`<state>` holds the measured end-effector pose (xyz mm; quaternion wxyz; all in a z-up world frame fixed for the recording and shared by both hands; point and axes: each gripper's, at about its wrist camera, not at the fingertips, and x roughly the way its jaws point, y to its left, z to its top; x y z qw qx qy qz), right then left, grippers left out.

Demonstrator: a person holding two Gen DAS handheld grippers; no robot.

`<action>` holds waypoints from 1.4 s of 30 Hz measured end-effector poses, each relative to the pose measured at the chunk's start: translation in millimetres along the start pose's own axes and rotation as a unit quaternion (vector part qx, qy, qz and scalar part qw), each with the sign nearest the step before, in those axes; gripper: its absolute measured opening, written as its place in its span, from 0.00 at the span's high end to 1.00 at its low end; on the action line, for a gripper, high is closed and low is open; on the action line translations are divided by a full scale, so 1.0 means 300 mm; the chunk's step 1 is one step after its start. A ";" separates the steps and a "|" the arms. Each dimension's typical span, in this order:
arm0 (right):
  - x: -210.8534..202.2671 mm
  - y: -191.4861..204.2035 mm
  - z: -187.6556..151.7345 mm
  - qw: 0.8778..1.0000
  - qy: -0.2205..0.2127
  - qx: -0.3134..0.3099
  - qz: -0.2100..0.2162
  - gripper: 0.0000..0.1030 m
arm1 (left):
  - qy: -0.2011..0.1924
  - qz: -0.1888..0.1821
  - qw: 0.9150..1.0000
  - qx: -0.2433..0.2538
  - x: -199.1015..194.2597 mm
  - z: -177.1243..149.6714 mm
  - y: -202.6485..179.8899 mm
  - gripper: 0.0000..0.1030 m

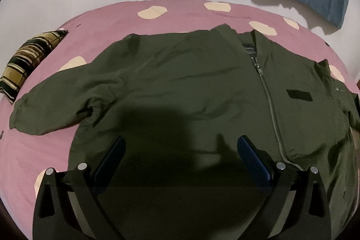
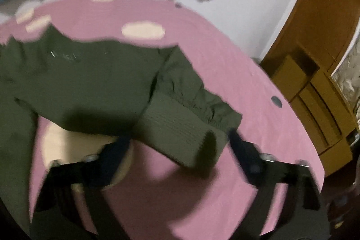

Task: Fold small clothes

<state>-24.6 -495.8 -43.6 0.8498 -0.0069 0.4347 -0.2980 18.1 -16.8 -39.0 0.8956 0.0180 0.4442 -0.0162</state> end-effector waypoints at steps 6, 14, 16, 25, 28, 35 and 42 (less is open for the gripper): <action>-0.023 -0.145 0.002 0.992 0.024 0.086 0.092 0.80 | 0.003 0.009 1.000 0.001 0.011 0.007 -0.006 0.04; 0.056 -0.657 0.031 0.899 0.023 0.352 0.259 0.86 | 0.012 0.004 1.000 0.018 0.031 0.011 -0.051 0.04; 0.118 -0.747 0.020 0.869 0.026 0.406 0.283 0.74 | 0.012 0.006 1.000 0.021 0.034 0.012 -0.054 0.04; 0.255 -0.852 -0.100 0.807 0.043 0.486 0.333 0.30 | 0.017 0.012 1.000 0.021 0.047 0.020 -0.065 0.04; 0.316 -0.856 -0.096 0.792 0.045 0.502 0.344 0.30 | 0.017 0.013 1.000 0.020 0.045 0.019 -0.064 0.04; 0.344 -0.825 0.024 0.822 0.052 0.464 0.325 0.65 | 0.021 0.012 1.000 0.002 0.048 0.017 -0.046 0.04; 0.231 -0.853 0.040 0.831 0.004 0.462 0.312 0.90 | 0.021 0.018 1.000 -0.009 0.053 0.015 -0.021 0.04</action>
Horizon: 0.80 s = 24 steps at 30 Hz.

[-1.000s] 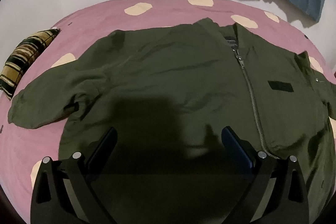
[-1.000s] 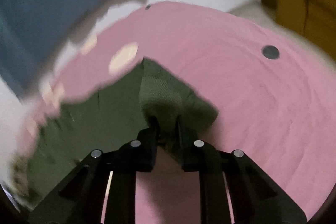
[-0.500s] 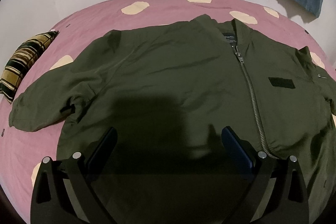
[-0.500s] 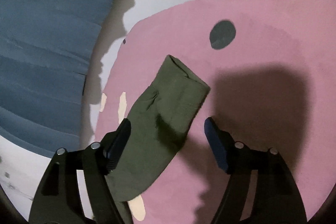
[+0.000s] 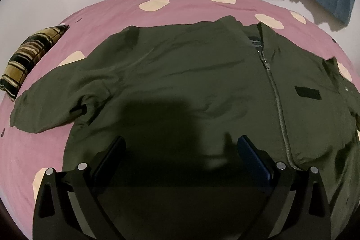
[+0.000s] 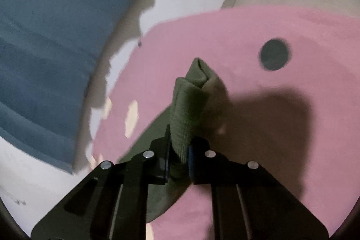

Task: Fold small clothes

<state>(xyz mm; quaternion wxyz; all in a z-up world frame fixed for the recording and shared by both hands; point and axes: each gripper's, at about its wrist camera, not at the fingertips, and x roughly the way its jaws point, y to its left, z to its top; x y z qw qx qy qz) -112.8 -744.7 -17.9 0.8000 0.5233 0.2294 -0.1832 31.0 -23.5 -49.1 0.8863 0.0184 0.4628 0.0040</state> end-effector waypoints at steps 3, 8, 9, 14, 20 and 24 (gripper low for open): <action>-0.055 -0.055 -0.024 0.999 -0.014 0.010 -0.033 0.90 | 0.001 -0.010 1.000 -0.012 0.008 0.002 0.020 0.04; -0.021 -0.153 -0.058 0.998 -0.003 0.035 -0.060 0.90 | 0.012 -0.033 0.999 -0.027 0.017 0.000 0.049 0.04; -0.025 -0.149 -0.060 0.997 -0.007 0.035 -0.062 0.90 | 0.010 -0.034 0.999 -0.030 0.013 -0.001 0.059 0.04; -0.030 -0.150 -0.077 0.996 -0.018 0.047 -0.068 0.90 | 0.013 -0.051 0.997 -0.057 -0.002 -0.002 0.141 0.04; -0.039 -0.121 -0.069 0.996 -0.007 0.047 -0.079 0.79 | 0.001 -0.047 0.996 -0.079 -0.031 -0.016 0.280 0.04; -0.115 -0.076 -0.101 0.993 -0.037 0.033 -0.109 0.56 | -0.004 -0.045 0.993 -0.113 -0.046 -0.032 0.409 0.04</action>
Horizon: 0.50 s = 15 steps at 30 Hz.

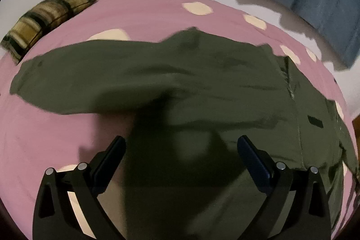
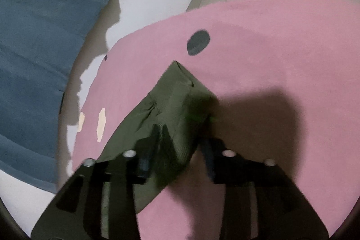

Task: Fold small clothes

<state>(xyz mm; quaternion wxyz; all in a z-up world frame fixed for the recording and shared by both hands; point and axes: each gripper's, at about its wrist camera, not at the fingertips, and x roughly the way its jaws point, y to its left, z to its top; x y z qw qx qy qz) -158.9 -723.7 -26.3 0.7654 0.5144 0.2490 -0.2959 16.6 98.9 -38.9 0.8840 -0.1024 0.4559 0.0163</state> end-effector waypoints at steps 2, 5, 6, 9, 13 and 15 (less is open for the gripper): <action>-0.032 0.038 -0.034 1.000 -0.012 -0.020 -0.003 0.55 | 0.007 -0.003 1.000 -0.025 -0.004 0.008 0.083 0.04; -0.055 0.124 -0.112 0.998 -0.011 -0.060 0.009 0.52 | 0.011 0.004 0.997 -0.070 -0.013 0.017 0.229 0.04; -0.056 0.159 -0.147 0.997 -0.007 -0.075 0.016 0.50 | 0.008 0.010 0.997 -0.082 -0.017 0.019 0.276 0.04; -0.046 0.256 -0.249 0.993 0.011 -0.111 0.039 0.48 | -0.009 0.043 0.991 -0.127 -0.035 0.031 0.463 0.04; -0.025 0.383 -0.376 0.985 0.041 -0.155 0.063 0.45 | -0.018 0.058 0.979 -0.193 -0.034 0.047 0.711 0.04; -0.018 0.448 -0.437 0.980 0.054 -0.177 0.074 0.44 | -0.021 0.048 0.975 -0.215 -0.027 0.060 0.804 0.04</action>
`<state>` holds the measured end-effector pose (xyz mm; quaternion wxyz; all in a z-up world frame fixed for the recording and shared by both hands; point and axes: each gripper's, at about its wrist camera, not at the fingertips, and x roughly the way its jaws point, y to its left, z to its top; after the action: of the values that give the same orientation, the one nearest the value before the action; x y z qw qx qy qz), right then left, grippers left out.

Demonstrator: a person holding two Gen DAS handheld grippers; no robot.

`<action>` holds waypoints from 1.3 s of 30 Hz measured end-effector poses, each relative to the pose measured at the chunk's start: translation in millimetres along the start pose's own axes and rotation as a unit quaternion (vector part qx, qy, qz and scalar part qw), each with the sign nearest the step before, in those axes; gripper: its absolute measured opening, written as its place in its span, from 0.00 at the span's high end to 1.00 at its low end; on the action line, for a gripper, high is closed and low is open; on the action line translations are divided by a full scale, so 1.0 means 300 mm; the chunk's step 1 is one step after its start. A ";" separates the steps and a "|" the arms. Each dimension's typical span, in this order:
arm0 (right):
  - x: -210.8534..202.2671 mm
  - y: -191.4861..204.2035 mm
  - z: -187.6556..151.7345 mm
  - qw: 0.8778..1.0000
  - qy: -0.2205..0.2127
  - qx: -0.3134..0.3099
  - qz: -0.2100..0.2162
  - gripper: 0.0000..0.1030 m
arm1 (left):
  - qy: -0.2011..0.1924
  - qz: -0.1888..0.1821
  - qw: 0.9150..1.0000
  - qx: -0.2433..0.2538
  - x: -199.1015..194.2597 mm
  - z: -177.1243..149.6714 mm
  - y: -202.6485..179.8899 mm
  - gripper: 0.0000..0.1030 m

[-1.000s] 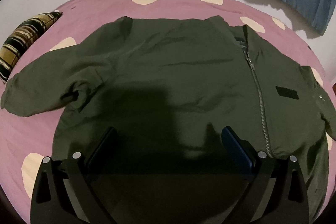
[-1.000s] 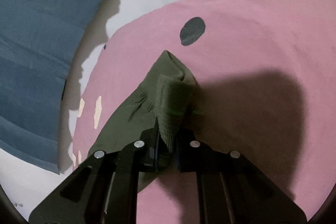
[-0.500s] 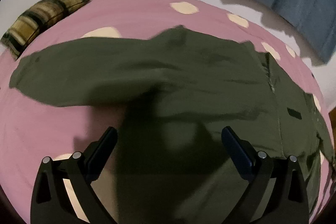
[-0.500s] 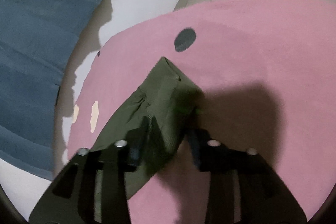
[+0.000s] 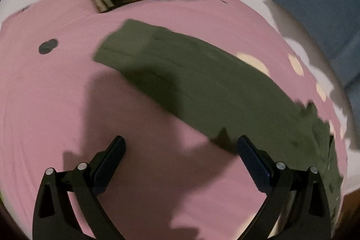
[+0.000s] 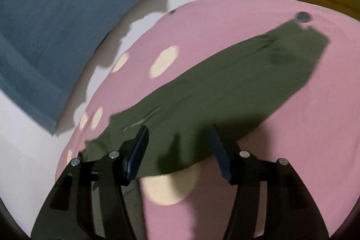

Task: Fold small clothes

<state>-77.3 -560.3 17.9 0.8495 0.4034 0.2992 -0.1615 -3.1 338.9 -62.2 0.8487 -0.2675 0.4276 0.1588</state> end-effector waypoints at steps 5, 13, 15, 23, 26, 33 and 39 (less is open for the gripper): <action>0.037 0.123 -0.067 0.999 0.020 -0.028 0.018 0.41 | -0.011 -0.023 0.998 -0.050 0.035 0.148 0.114 0.04; 0.054 0.151 -0.173 0.998 0.043 -0.035 0.015 0.40 | -0.001 -0.059 0.991 -0.122 0.095 0.273 0.195 0.05; 0.060 0.151 -0.192 0.998 0.046 -0.035 0.012 0.40 | -0.003 -0.051 0.991 -0.123 0.091 0.274 0.194 0.06; 0.079 0.125 -0.216 0.999 0.045 -0.022 -0.002 0.40 | -0.012 0.026 0.997 -0.077 0.089 0.262 0.132 0.50; 0.073 0.120 -0.213 0.999 0.039 -0.020 -0.004 0.40 | -0.018 0.008 0.995 -0.093 0.065 0.275 0.148 0.55; 0.059 0.110 -0.207 0.999 0.028 -0.023 -0.013 0.40 | -0.073 0.015 0.994 -0.083 -0.056 0.282 0.171 0.62; 0.079 0.092 -0.207 0.999 0.037 -0.020 -0.013 0.40 | -0.065 0.057 0.994 -0.070 0.045 0.298 0.151 0.62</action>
<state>-68.3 -495.2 -11.9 0.8434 0.3880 0.3392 -0.1517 39.6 428.8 -43.7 0.8435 -0.2908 0.3735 0.2537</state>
